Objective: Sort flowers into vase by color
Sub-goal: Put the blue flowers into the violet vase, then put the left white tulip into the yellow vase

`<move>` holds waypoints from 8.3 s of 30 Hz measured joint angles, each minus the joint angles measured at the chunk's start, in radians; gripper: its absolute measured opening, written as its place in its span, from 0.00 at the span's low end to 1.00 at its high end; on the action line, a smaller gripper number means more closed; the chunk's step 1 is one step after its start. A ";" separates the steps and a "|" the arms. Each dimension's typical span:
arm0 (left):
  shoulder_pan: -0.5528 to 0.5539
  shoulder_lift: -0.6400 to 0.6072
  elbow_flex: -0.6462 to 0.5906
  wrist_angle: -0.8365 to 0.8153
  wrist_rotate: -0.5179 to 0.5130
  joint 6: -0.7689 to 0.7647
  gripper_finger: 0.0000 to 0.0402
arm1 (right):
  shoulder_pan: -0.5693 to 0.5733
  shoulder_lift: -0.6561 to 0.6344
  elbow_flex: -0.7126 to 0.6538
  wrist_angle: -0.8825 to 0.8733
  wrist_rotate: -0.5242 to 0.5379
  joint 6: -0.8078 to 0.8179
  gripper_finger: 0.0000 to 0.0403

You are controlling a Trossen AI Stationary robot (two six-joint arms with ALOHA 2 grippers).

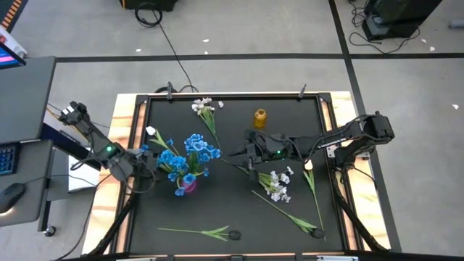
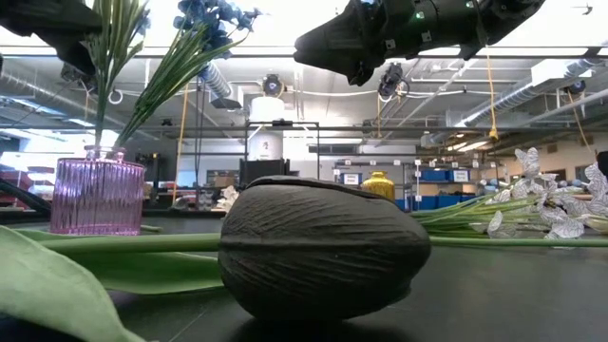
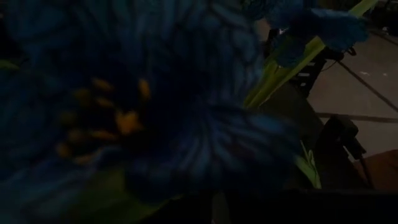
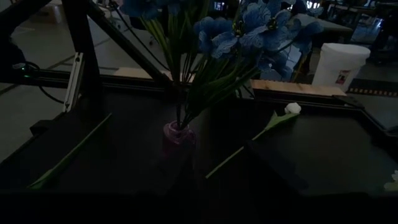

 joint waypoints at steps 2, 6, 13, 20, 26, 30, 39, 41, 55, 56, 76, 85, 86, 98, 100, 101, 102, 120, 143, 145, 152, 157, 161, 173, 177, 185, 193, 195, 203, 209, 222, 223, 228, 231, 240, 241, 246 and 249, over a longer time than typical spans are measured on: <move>0.000 0.000 0.000 -0.016 0.000 -0.020 0.09 | 0.000 0.000 0.000 0.000 0.000 0.000 0.38; 0.000 0.002 0.000 -0.051 -0.001 -0.065 0.16 | 0.000 0.000 0.000 0.000 0.000 0.000 0.38; 0.000 0.005 0.000 -0.062 -0.002 -0.075 0.34 | 0.000 0.000 0.000 0.000 -0.002 0.000 0.38; 0.000 0.004 0.000 -0.085 -0.001 -0.085 0.45 | 0.000 0.000 0.000 0.000 -0.002 0.000 0.38; 0.000 0.001 0.000 -0.124 0.033 -0.129 0.48 | 0.000 0.000 0.000 -0.003 -0.002 0.000 0.38; 0.000 0.002 0.000 -0.144 0.109 -0.187 0.48 | 0.000 0.000 0.000 -0.018 -0.003 0.000 0.38; 0.000 0.002 0.000 -0.165 0.223 -0.356 0.48 | 0.000 0.000 0.000 -0.041 -0.003 0.000 0.38; 0.000 0.002 0.000 -0.167 0.238 -0.395 0.48 | 0.000 0.000 0.000 -0.040 -0.003 0.000 0.38; 0.000 0.002 0.000 -0.245 0.250 -0.773 0.48 | 0.000 0.000 0.000 -0.039 -0.003 0.000 0.38; 0.000 0.002 0.000 -0.281 0.250 -0.808 0.48 | 0.000 0.000 0.000 -0.040 -0.003 0.000 0.38; 0.126 -0.027 0.001 -0.581 0.236 -1.057 0.48 | 0.000 0.000 0.000 -0.039 -0.003 -0.005 0.38; 0.277 -0.029 0.001 -0.580 0.238 -1.004 0.48 | 0.001 0.000 0.000 -0.045 -0.018 -0.005 0.38; 0.296 -0.029 0.001 -0.583 0.238 -0.991 0.48 | 0.001 0.000 0.000 -0.046 -0.021 -0.005 0.38; 0.529 -0.029 -0.001 -0.675 0.220 -0.808 0.48 | 0.001 0.000 0.000 -0.058 -0.034 -0.003 0.38; 0.574 -0.029 -0.001 -0.678 0.219 -0.799 0.48 | 0.001 0.000 0.000 -0.058 -0.033 -0.003 0.38; 0.596 -0.029 -0.001 -0.680 0.215 -0.799 0.48 | 0.001 0.000 0.000 -0.058 -0.034 -0.003 0.38; 0.620 -0.029 -0.001 -0.683 0.209 -0.799 0.48 | 0.001 0.000 0.000 -0.058 -0.033 -0.003 0.38; 1.020 -0.028 0.000 -0.713 0.437 -0.565 0.48 | 0.001 0.000 0.000 -0.058 -0.034 -0.005 0.38; 1.202 0.127 0.212 -0.772 0.650 -0.003 0.48 | 0.002 0.000 0.000 -0.030 -0.056 0.002 0.38; 1.200 0.154 0.255 -0.794 0.649 0.083 0.48 | 0.002 0.000 0.000 -0.029 -0.056 0.000 0.38; 1.200 0.250 0.381 -0.835 0.623 0.484 0.48 | 0.002 0.000 0.000 -0.030 -0.056 -0.003 0.38; 1.200 0.294 0.395 -0.836 0.565 0.797 0.48 | 0.002 0.000 0.000 -0.030 -0.056 0.002 0.38; 1.200 0.323 0.395 -0.843 0.551 1.005 0.48 | 0.002 0.000 0.000 -0.030 -0.056 0.006 0.38; 1.237 0.441 0.329 -0.856 0.559 1.236 0.48 | 0.002 0.000 0.000 -0.030 -0.056 0.006 0.38; 1.247 0.490 0.275 -0.844 0.576 1.252 0.48 | 0.002 0.000 0.000 -0.030 -0.056 0.006 0.38; 1.247 0.563 0.226 -0.764 0.580 1.258 0.48 | 0.002 0.000 0.000 -0.030 -0.056 0.006 0.38; 1.247 0.649 0.224 -0.722 0.612 1.265 0.48 | 0.003 0.000 0.000 -0.031 -0.056 0.006 0.38; 1.247 0.677 0.224 -0.722 0.617 1.265 0.48 | 0.003 0.000 0.000 -0.031 -0.056 0.006 0.38; 1.247 0.795 0.224 -0.689 0.618 1.261 0.48 | 0.003 0.000 0.000 -0.031 -0.056 0.006 0.38; 1.247 0.849 0.224 -0.640 0.618 1.254 0.48 | 0.003 0.000 0.000 -0.031 -0.061 0.006 0.38; 1.247 0.884 0.228 -0.607 0.582 1.253 0.22 | 0.003 0.000 0.000 -0.038 -0.064 0.006 0.38; 1.247 0.884 0.228 -0.606 0.578 1.253 0.19 | 0.003 0.000 0.000 -0.038 -0.064 0.006 0.38; 1.247 0.885 0.226 -0.607 0.572 1.253 0.04 | 0.003 0.000 0.000 -0.038 -0.064 0.006 0.38; 1.247 0.885 0.226 -0.609 0.566 1.253 0.02 | 0.004 0.000 0.000 -0.038 -0.064 0.006 0.38; 1.246 0.890 0.238 -0.632 0.449 1.253 0.02 | 0.004 0.000 0.000 -0.038 -0.064 0.006 0.38; 1.247 0.891 0.247 -0.639 0.429 1.248 0.02 | 0.003 0.000 0.000 -0.038 -0.064 0.006 0.38; 1.254 0.889 0.320 -0.661 0.338 1.204 0.02 | 0.003 0.000 0.000 -0.038 -0.064 0.006 0.38; 1.266 0.889 0.376 -0.692 0.330 1.202 0.02 | 0.003 0.000 0.000 -0.038 -0.064 0.006 0.38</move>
